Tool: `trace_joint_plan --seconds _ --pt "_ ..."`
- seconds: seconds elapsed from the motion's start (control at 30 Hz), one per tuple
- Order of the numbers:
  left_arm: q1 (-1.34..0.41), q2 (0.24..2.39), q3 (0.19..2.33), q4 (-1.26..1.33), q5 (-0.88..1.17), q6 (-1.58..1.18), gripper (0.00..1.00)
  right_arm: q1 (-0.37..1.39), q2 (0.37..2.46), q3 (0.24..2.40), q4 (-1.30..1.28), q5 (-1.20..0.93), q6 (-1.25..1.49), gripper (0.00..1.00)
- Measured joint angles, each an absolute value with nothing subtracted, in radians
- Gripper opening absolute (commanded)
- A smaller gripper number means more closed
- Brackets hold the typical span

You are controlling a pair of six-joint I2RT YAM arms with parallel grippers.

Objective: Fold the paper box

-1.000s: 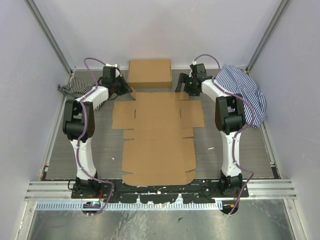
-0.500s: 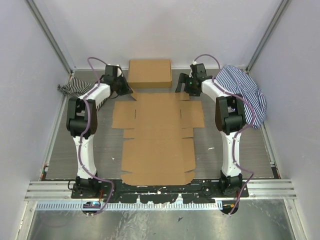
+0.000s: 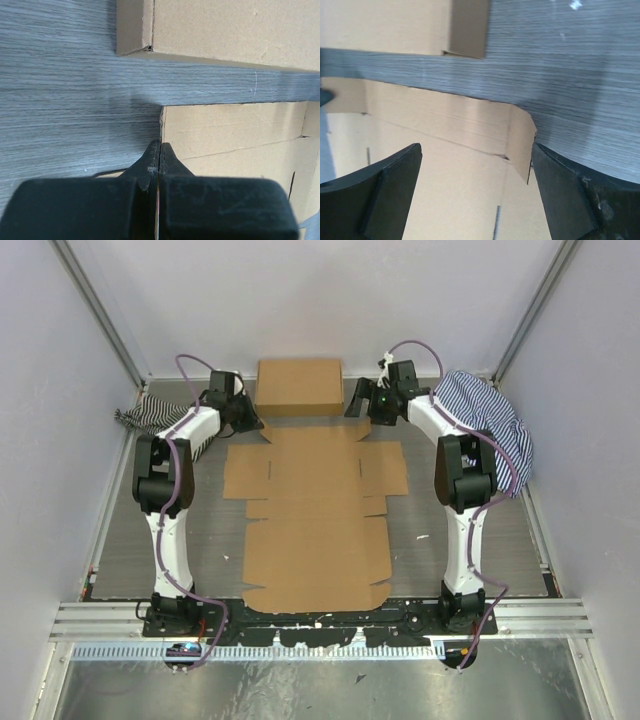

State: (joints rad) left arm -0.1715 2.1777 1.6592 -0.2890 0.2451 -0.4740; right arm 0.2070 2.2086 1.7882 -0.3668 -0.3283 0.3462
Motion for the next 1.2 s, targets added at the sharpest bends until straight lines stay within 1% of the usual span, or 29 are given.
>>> trace_joint_plan --seconds 0.27,0.3,0.43,0.53,0.63,0.73,0.87,1.0,1.2 --pt "-0.18 2.178 1.665 -0.29 0.251 -0.474 0.0 0.216 2.199 1.789 -0.319 -0.468 0.366 0.94" --pt "-0.183 2.178 1.665 -0.292 0.255 -0.474 0.01 0.218 2.2 1.789 -0.319 -0.476 0.369 0.94" --pt "-0.2 2.178 1.665 -0.294 0.276 -0.474 0.11 0.235 2.212 1.798 -0.318 -0.507 0.372 0.94" --pt "-0.212 2.178 1.665 -0.293 0.294 -0.476 0.23 0.246 2.237 1.811 -0.314 -0.521 0.373 0.94" --pt "-0.219 2.178 1.665 -0.291 0.316 -0.485 0.27 0.253 2.259 1.811 -0.315 -0.527 0.373 0.93" --pt "-0.222 2.178 1.665 -0.288 0.335 -0.499 0.25 0.257 2.277 1.811 -0.318 -0.525 0.373 0.92" --pt "-0.221 2.178 1.665 -0.289 0.339 -0.502 0.26 0.257 2.275 1.798 -0.32 -0.49 0.373 0.94" --pt "-0.221 2.178 1.668 -0.296 0.334 -0.5 0.26 0.255 2.246 1.766 -0.334 -0.374 0.375 0.96" --pt "-0.221 2.178 1.689 -0.305 0.326 -0.498 0.26 0.213 2.175 1.735 -0.391 -0.216 0.404 0.97"
